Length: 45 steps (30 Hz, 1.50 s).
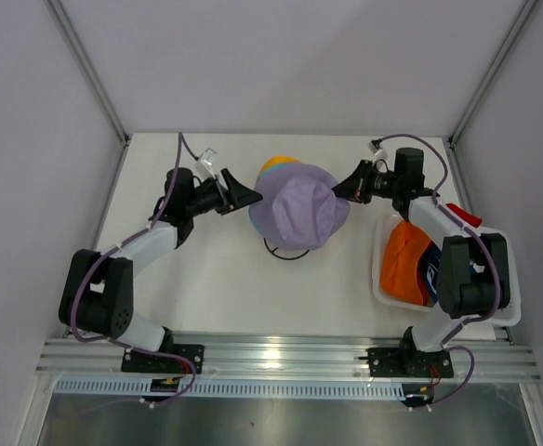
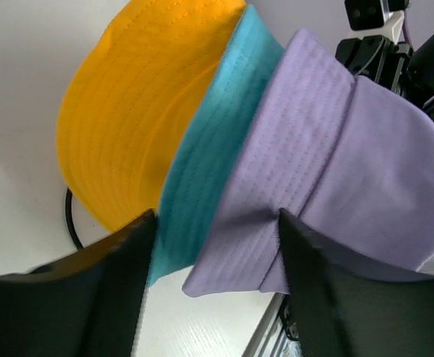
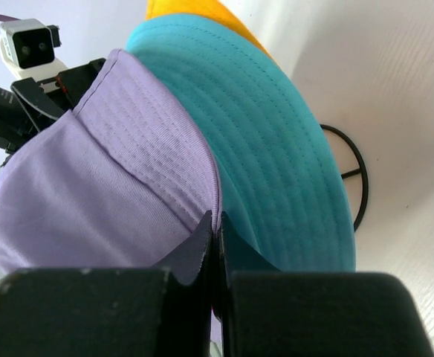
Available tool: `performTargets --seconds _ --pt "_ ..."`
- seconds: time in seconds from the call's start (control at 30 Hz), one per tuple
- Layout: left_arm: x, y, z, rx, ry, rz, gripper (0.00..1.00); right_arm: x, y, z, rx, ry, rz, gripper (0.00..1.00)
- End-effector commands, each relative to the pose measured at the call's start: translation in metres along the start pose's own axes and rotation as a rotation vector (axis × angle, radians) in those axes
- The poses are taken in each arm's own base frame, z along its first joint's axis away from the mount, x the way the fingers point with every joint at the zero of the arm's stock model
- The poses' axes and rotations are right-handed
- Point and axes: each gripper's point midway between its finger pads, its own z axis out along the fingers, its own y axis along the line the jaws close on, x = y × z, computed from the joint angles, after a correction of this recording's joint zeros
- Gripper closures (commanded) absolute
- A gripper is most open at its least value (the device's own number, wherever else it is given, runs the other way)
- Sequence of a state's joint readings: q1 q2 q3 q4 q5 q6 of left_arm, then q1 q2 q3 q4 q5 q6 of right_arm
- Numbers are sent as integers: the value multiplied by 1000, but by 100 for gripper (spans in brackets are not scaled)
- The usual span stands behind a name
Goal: Stack the hats
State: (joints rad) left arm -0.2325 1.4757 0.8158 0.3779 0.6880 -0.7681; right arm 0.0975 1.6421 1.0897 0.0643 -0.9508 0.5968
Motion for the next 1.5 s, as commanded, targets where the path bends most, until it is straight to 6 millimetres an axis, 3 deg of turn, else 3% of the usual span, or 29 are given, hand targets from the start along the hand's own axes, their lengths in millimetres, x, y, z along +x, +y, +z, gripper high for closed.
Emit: performTargets --seconds 0.0,0.07,0.2,0.37,0.47,0.63,0.8,1.0,1.23,1.47 --pt "-13 -41 12 136 -7 84 37 -15 0 4 7 -19 -37 100" --pt "-11 -39 17 134 3 79 46 -15 -3 6 14 -16 -30 100" --pt "-15 -29 23 71 -2 52 76 -16 -6 10 33 -10 -16 100" --pt "-12 -4 26 -71 0 -68 99 -15 -24 13 120 13 81 100" --pt "-11 20 26 -213 -19 -146 99 -20 -28 14 158 27 149 100" --pt "17 61 22 -367 22 -235 99 -22 -35 22 186 52 183 100" --pt "44 95 20 -520 70 -283 99 -12 -42 30 225 91 196 100" --pt "74 125 17 -642 135 -317 99 9 -66 35 305 165 204 100" --pt "94 142 10 -694 166 -330 99 29 -94 43 342 209 210 99" --pt "101 142 -9 -740 167 -294 99 39 -109 44 400 248 226 98"
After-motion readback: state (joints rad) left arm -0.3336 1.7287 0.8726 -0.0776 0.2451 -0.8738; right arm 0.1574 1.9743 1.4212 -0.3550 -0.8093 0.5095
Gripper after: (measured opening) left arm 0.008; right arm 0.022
